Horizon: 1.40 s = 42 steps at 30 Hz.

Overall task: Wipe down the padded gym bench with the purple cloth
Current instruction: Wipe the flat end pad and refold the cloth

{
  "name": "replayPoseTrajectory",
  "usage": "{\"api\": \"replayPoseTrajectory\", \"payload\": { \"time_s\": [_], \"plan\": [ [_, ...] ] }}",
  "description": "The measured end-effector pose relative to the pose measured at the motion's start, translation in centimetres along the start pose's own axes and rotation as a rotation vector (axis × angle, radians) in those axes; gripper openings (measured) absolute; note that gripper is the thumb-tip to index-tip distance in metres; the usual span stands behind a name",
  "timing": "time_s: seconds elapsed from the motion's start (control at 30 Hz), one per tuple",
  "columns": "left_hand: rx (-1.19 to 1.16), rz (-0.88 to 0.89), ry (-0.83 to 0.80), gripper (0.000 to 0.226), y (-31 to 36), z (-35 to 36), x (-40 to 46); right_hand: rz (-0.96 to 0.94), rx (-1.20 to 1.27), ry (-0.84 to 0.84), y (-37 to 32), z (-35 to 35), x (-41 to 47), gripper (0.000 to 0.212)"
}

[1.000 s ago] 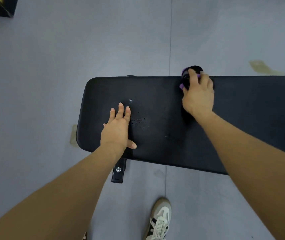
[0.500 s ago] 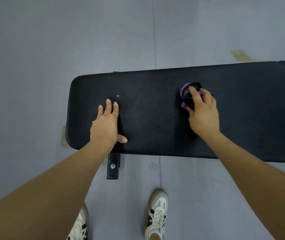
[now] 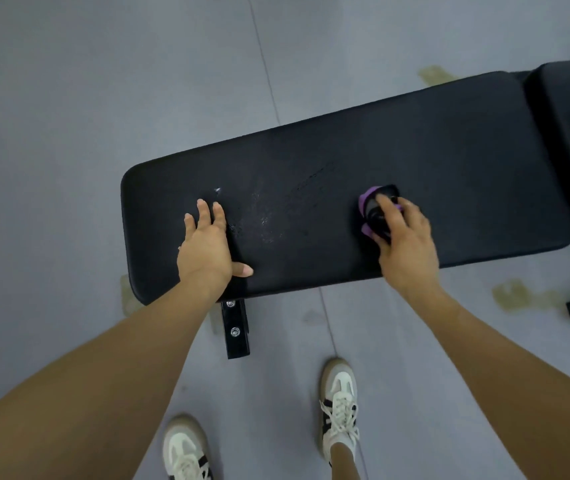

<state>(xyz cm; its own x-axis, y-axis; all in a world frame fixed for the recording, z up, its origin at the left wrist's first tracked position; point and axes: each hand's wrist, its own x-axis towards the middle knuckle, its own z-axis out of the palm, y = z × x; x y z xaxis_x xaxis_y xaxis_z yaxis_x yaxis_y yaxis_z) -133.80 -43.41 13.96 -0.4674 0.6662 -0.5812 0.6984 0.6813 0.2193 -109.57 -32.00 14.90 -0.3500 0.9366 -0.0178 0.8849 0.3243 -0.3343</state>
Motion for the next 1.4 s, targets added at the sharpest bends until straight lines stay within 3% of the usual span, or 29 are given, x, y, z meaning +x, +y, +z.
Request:
{"api": "replayPoseTrajectory", "payload": {
  "time_s": [0.07, 0.13, 0.23, 0.3, 0.37, 0.5, 0.57, 0.63, 0.8, 0.87, 0.93, 1.03, 1.17, 1.27, 1.4],
  "plan": [
    [0.002, 0.005, 0.002, 0.124, 0.0, 0.1, 0.0, 0.173, -0.001, 0.108, -1.9, 1.3, -1.2, 0.050],
    [0.006, 0.012, 0.006, 0.124, 0.0, 0.1, 0.1, 0.170, 0.025, 0.140, -6.1, 4.1, -3.4, 0.057],
    [0.012, 0.016, 0.014, 0.124, -0.1, 0.0, 0.1, -0.062, 0.092, 0.008, -11.2, 7.0, -7.5, 0.072],
    [0.018, 0.019, 0.015, 0.123, 0.0, -0.1, -0.1, -0.228, 0.097, -0.108, -10.3, 6.3, -7.8, 0.074],
    [0.036, 0.024, 0.024, 0.121, 0.1, -0.2, -0.2, -0.315, 0.056, -0.123, -6.9, 4.4, -6.7, 0.070],
    [0.050, 0.025, 0.025, 0.120, 0.2, -0.2, -0.4, 0.034, 0.069, 0.066, -0.8, 1.8, -5.4, 0.060],
    [0.059, 0.029, 0.025, 0.120, 0.2, -0.2, -0.3, 0.181, 0.083, 0.192, -2.7, 3.3, -5.7, 0.059],
    [0.057, 0.032, 0.020, 0.121, 0.3, -0.2, -0.3, 0.195, 0.094, 0.262, -6.0, 5.6, -6.5, 0.065],
    [0.077, 0.014, 0.022, 0.122, 0.3, -0.2, -0.2, -0.059, 0.201, 0.045, -10.6, 7.6, -10.1, 0.075],
    [0.068, 0.016, 0.014, 0.122, 0.3, -0.3, -0.2, -0.222, 0.164, -0.033, -9.0, 6.4, -9.7, 0.070],
    [0.070, 0.017, 0.010, 0.122, 0.3, -0.2, -0.3, -0.302, 0.109, -0.002, -5.5, 5.0, -8.4, 0.062],
    [0.080, 0.022, 0.025, 0.121, 0.3, -0.2, -0.2, -0.128, 0.091, 0.112, -1.1, 3.3, -7.3, 0.058],
    [0.083, 0.032, 0.026, 0.121, 0.3, -0.1, -0.2, 0.194, 0.153, 0.267, -7.0, 6.1, -8.1, 0.062],
    [0.092, 0.026, 0.024, 0.122, 0.3, -0.3, -0.3, 0.013, 0.129, 0.160, -10.2, 7.6, -8.8, 0.068],
    [0.078, 0.017, 0.000, 0.123, 0.4, -0.5, -0.3, -0.323, 0.010, 0.038, -5.9, 5.2, -6.1, 0.063]
  ]
}}
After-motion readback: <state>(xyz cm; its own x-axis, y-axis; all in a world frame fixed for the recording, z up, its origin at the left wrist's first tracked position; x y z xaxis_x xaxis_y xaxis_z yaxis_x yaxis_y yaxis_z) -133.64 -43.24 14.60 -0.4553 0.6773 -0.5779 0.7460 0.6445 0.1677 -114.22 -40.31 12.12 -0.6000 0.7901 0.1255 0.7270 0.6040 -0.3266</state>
